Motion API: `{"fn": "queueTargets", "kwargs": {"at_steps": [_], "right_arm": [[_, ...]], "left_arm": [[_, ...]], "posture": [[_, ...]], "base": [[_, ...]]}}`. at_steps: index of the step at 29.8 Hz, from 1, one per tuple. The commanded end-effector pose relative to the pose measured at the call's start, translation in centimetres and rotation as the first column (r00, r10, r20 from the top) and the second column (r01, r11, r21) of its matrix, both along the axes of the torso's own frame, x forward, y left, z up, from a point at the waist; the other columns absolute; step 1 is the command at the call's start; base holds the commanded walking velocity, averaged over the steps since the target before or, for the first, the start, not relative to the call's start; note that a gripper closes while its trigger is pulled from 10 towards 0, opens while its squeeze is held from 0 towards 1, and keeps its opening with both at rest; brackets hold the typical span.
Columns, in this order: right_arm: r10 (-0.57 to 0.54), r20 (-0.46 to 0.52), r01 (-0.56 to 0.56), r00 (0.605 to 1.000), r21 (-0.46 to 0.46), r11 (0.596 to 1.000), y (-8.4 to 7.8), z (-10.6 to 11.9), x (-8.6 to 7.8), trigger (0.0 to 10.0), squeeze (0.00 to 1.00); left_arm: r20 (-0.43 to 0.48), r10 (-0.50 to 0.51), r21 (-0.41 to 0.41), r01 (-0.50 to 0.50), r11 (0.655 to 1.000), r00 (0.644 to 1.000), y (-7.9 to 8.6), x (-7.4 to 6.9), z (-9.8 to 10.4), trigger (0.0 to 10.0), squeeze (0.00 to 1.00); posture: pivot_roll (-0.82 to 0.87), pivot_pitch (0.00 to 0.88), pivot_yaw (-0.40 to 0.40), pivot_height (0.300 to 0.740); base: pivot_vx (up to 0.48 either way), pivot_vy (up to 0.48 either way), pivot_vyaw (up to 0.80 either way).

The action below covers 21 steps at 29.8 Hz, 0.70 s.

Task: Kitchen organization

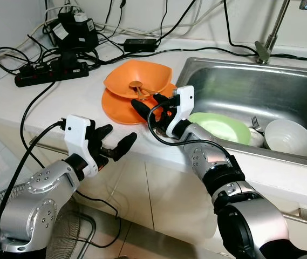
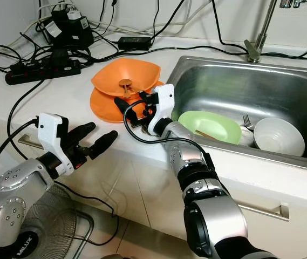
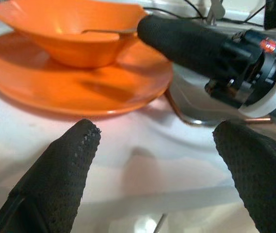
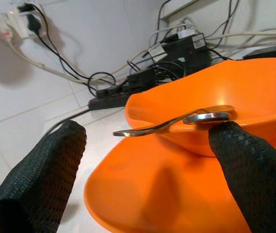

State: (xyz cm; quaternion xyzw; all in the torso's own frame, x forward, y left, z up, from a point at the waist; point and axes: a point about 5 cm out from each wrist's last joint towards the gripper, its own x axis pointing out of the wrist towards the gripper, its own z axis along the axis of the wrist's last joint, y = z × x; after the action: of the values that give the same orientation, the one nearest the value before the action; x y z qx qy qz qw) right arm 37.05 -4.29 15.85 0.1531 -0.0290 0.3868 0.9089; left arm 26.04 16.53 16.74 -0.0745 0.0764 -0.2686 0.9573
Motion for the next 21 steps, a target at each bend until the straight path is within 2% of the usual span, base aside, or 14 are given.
{"fn": "queueTargets", "kwargs": {"at_steps": [1,5,7,11,13,14,16,21], "right_arm": [[0.033,0.032,-0.034,0.999,0.030,0.999,0.4,0.8,0.0,10.0,0.74],[0.049,0.034,-0.050,0.998,0.032,0.998,0.4,0.6,-0.2,10.0,0.74],[0.125,0.035,-0.127,0.992,0.059,0.990,0.5,0.5,-0.6,10.0,0.75],[0.153,0.044,-0.155,0.987,0.051,0.987,0.5,0.4,-0.8,10.0,0.75],[0.118,0.051,-0.119,0.992,0.017,0.993,-0.7,0.2,-0.7,10.0,0.73],[0.118,0.051,-0.119,0.992,0.017,0.993,-0.7,0.2,-0.7,10.0,0.73],[0.053,0.071,-0.052,0.996,-0.021,0.998,-2.3,0.1,-0.4,10.0,0.73],[-0.106,0.131,0.115,0.986,-0.058,0.992,-5.7,0.8,-0.1,10.0,0.74]], "left_arm": [[0.006,-0.002,0.002,0.002,1.000,1.000,0.1,-0.1,0.4,10.0,0.00],[0.004,-0.006,0.004,0.006,1.000,1.000,-0.1,0.0,0.4,10.0,0.00],[0.007,-0.008,0.009,0.007,1.000,1.000,-0.1,0.1,0.5,10.0,0.00],[0.023,0.009,0.021,-0.010,1.000,1.000,0.1,0.4,0.7,10.0,0.00],[0.072,0.078,0.028,-0.080,0.996,0.994,0.7,1.3,1.4,10.0,0.00],[0.072,0.078,0.028,-0.080,0.996,0.994,0.7,1.3,1.4,10.0,0.00],[0.107,0.130,0.025,-0.134,0.991,0.986,1.1,2.1,1.9,10.0,0.00],[0.161,0.183,0.002,-0.186,0.983,0.970,1.3,3.4,2.9,10.0,0.00]], "posture": [[0.11,0.037,0.094,0.740],[0.11,0.036,0.099,0.740],[0.11,0.035,0.101,0.740],[0.11,0.034,0.101,0.740],[0.10,0.031,0.101,0.740],[0.10,0.031,0.101,0.740],[0.08,0.027,0.103,0.740],[0.04,0.020,0.107,0.740]], "base": [[0.000,0.000,0.00],[0.000,0.000,0.00],[0.000,0.000,0.00],[0.000,0.000,0.00],[0.000,0.000,0.00],[0.000,0.000,0.00],[0.000,0.000,0.00],[0.000,0.000,0.00]]}}
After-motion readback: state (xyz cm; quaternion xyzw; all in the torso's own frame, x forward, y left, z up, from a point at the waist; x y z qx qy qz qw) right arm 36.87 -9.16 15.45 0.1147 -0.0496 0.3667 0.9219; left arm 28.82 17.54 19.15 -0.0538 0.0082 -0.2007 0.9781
